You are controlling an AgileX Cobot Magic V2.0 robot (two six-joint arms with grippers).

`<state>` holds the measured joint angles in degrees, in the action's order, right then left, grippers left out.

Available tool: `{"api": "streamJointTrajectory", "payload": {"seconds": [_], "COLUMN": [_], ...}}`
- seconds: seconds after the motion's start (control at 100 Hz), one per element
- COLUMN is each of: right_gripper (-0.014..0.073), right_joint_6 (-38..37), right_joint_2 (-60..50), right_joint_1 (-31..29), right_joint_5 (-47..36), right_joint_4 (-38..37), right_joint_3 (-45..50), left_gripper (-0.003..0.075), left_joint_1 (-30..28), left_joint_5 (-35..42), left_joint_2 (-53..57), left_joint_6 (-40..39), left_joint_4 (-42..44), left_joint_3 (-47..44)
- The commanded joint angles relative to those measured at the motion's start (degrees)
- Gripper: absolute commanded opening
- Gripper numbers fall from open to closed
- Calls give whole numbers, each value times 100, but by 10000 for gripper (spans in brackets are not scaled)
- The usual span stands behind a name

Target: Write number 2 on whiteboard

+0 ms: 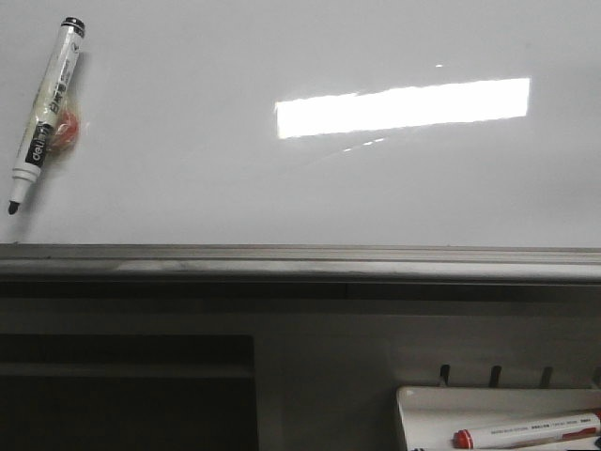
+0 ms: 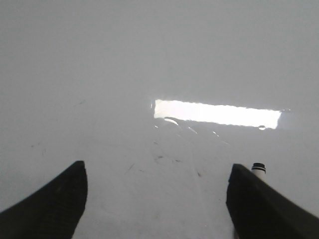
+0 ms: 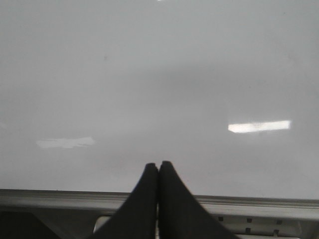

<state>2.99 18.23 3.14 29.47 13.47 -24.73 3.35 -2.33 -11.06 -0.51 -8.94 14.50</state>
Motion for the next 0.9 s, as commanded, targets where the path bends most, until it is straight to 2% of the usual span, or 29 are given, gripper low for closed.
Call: {"api": "streamJointTrajectory", "payload": {"seconds": [0.0,0.11,0.26,0.51,0.67,0.89], "right_gripper": [-60,-61,-61,-60,-60,-61], "right_joint_6": [5,5,5,15,15,15], "right_joint_2": [96,96,96,96,96,96], "right_joint_1": [-30,-30,-30,-30,-30,-30], "right_joint_5": [-317,-291,-151,-95,-58,-58], "right_joint_4": [63,63,75,75,75,75], "right_joint_3": [-181,-181,-181,-181,-181,-181], "left_gripper": [529,526,525,505,494,494], "left_joint_1": [102,429,1246,2328,2618,2635], "left_joint_5": [570,607,781,1619,2284,2852], "left_joint_2": [-198,-505,-1111,-2456,-3366,-4272], "left_joint_6": [51,51,51,51,51,51], "left_joint_4": [215,243,406,506,508,508], "left_joint_3": [133,133,133,133,147,230]}}
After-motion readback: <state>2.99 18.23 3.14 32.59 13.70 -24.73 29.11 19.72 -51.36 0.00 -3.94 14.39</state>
